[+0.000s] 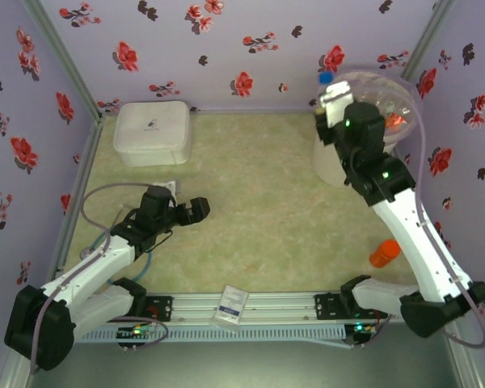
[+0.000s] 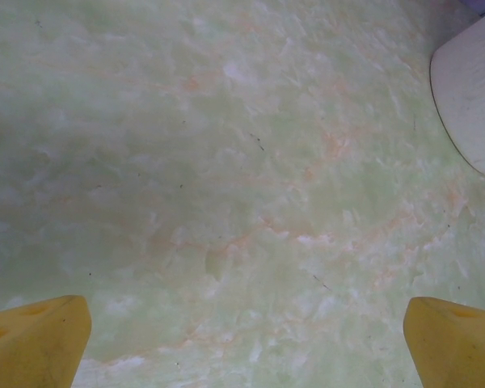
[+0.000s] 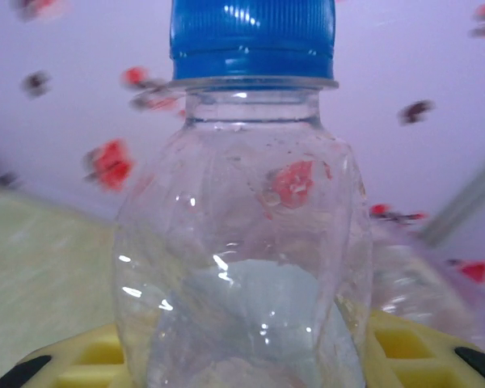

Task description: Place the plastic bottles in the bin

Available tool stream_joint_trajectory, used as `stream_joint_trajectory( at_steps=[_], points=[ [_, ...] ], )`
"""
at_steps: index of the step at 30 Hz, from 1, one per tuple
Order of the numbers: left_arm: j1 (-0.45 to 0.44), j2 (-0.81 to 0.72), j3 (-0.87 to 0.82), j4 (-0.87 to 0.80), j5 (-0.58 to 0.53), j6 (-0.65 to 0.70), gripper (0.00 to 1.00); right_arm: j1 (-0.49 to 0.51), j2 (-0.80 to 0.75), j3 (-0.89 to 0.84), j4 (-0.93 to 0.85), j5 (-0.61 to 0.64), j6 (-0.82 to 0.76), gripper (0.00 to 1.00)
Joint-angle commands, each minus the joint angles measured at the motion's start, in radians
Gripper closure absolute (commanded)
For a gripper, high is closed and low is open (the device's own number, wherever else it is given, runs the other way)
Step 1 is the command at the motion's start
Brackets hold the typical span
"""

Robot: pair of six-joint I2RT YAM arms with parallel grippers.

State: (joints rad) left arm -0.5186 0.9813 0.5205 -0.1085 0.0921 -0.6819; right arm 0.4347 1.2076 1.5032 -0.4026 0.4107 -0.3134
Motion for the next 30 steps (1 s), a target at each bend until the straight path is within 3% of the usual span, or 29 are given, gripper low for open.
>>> stream_joint_trajectory(
  at_steps=[1,7,12,21,30],
  points=[
    [0.008,0.009,0.019,0.032,0.027,-0.013,0.0,-0.122,0.114,0.086,0.085,0.129,0.008,0.84],
    [0.008,-0.015,0.031,0.005,0.031,-0.011,0.0,-0.282,0.314,0.258,0.029,0.044,0.055,0.84],
    [0.008,-0.043,0.016,-0.003,0.023,-0.023,0.0,-0.364,0.381,0.263,-0.035,-0.114,0.142,0.84],
    [0.008,0.019,0.058,0.053,0.061,-0.035,0.0,-0.384,0.467,0.272,-0.258,-0.382,0.132,0.81],
    [0.008,0.084,0.184,0.107,0.096,-0.045,0.0,-0.387,0.475,0.198,-0.3,-0.658,0.219,0.81]
  ],
)
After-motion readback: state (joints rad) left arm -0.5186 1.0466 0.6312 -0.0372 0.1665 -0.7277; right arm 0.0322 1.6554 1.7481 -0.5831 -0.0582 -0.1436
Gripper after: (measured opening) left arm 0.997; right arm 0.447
